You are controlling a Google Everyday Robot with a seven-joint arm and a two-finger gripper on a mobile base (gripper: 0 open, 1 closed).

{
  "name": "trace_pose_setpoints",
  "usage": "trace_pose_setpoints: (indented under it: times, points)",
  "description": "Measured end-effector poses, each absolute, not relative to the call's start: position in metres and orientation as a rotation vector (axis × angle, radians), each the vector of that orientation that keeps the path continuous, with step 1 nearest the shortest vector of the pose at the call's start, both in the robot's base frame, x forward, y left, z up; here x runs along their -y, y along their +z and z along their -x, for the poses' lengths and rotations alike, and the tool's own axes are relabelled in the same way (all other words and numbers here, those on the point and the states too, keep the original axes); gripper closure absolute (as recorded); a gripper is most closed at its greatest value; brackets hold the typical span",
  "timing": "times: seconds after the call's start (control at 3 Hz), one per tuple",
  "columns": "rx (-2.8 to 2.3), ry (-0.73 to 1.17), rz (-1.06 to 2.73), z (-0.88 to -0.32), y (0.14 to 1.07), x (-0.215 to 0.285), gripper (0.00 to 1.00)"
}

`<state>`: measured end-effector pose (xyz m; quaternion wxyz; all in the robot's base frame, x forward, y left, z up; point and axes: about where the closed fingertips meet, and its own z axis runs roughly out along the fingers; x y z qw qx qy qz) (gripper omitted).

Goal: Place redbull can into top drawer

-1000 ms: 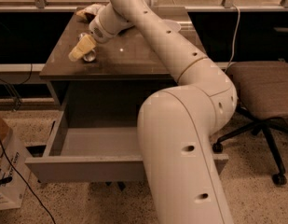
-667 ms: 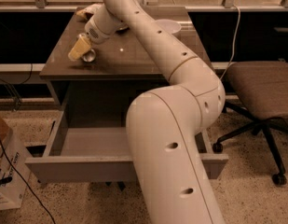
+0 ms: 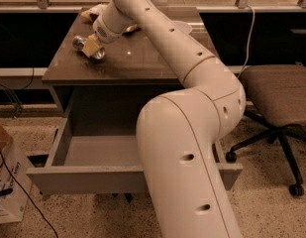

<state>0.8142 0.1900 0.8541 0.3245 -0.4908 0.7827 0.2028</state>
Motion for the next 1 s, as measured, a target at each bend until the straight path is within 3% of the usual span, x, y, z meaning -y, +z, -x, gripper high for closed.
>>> trace_pose_setpoints:
  times: [0.33,1.0]
  points:
    - [-2.024,0.492,1.274,-0.802,0.875,-0.171,0.96]
    - [-1.876,0.502,1.295,-0.710,0.932,-0.108,1.00]
